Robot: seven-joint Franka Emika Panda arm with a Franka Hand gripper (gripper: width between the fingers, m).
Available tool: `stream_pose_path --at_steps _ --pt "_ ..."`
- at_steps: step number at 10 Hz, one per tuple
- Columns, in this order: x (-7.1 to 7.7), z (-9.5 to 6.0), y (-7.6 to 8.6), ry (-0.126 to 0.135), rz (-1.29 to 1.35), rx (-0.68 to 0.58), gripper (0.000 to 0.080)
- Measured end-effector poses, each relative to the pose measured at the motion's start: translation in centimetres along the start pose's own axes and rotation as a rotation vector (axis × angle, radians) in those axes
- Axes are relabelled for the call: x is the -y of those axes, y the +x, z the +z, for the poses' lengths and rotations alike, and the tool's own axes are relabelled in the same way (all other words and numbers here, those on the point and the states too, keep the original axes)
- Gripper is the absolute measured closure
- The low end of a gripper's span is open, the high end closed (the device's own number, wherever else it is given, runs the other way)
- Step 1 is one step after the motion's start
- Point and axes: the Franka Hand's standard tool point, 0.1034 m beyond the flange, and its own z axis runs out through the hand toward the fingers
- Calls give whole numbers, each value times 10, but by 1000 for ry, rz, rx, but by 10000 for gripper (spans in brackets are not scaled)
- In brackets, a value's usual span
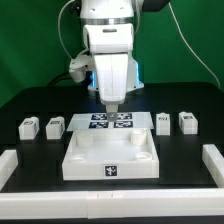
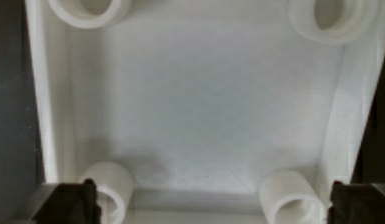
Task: Assemble one leg
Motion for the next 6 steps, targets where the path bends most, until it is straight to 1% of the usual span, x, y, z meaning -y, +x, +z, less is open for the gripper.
stream_pose_path --at_steps 1,2,3,4,5,6 --pt "0 0 0 0 0 0 150" --pt "2 2 0 -9 1 0 150" --pt "24 16 3 -13 7 -6 150" --pt "43 27 6 19 23 -11 150" --pt "48 36 9 35 58 -15 150" --pt "49 44 10 34 75 -19 150"
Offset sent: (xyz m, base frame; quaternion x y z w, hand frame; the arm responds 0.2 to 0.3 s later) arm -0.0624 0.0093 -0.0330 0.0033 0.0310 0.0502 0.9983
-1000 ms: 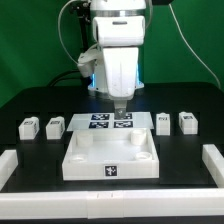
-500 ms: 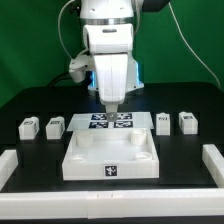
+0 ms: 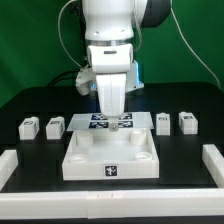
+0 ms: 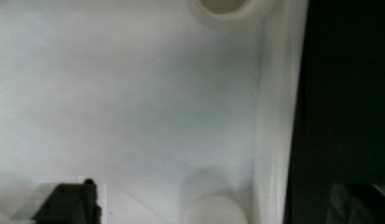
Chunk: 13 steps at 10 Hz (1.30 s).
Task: Assemble one leg
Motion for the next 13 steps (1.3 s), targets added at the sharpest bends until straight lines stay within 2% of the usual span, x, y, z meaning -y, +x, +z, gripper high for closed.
stream_pose_path --at_steps 3,4,5,6,8,10,13 --pt "1 1 -1 6 1 1 150" --pt "4 4 0 1 0 -1 150" --pt "19 14 2 -1 0 -7 150" --pt "25 23 1 17 4 -10 150" --pt "29 37 5 20 5 -19 150" --pt "29 40 3 23 11 -19 150" --pt "29 41 2 24 13 -19 550"
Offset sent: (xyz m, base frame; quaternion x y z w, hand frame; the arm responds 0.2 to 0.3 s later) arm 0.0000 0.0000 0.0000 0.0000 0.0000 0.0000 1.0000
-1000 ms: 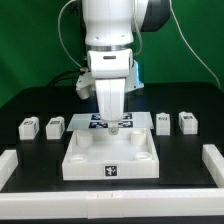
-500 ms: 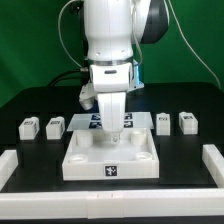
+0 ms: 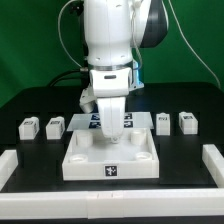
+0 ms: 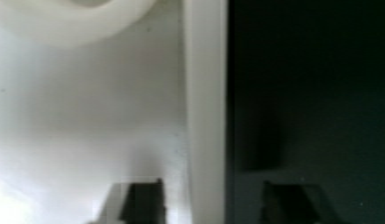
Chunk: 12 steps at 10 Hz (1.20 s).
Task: Assemble one leg
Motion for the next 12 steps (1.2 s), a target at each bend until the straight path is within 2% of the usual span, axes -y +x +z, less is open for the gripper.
stream_pose_path --at_steps 1,2,9,10,11,12 --pt "0 0 0 0 0 0 550" --pt "0 0 0 -2 0 0 739" --pt "-2 -1 0 -7 2 0 741" --pt "-6 -2 5 -10 22 -1 741" --pt "-14 -3 19 -21 34 -7 741" --pt "-25 -1 45 -30 47 -21 741"
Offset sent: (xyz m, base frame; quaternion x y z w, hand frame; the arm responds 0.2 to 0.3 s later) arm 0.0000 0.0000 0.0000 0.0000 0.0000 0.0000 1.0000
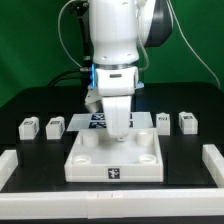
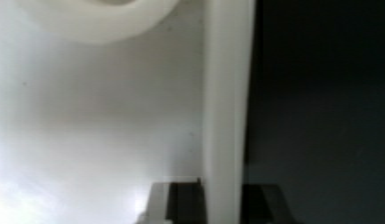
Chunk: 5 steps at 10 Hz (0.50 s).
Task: Assemble one leg
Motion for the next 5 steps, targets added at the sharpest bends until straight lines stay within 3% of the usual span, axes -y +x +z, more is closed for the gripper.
stream_pose_path --at_steps 1,2,5 --pt "-10 1 13 -8 -19 -9 741" --pt "-17 0 15 -9 -28 -12 741" --pt "-16 1 13 -9 -22 -11 741"
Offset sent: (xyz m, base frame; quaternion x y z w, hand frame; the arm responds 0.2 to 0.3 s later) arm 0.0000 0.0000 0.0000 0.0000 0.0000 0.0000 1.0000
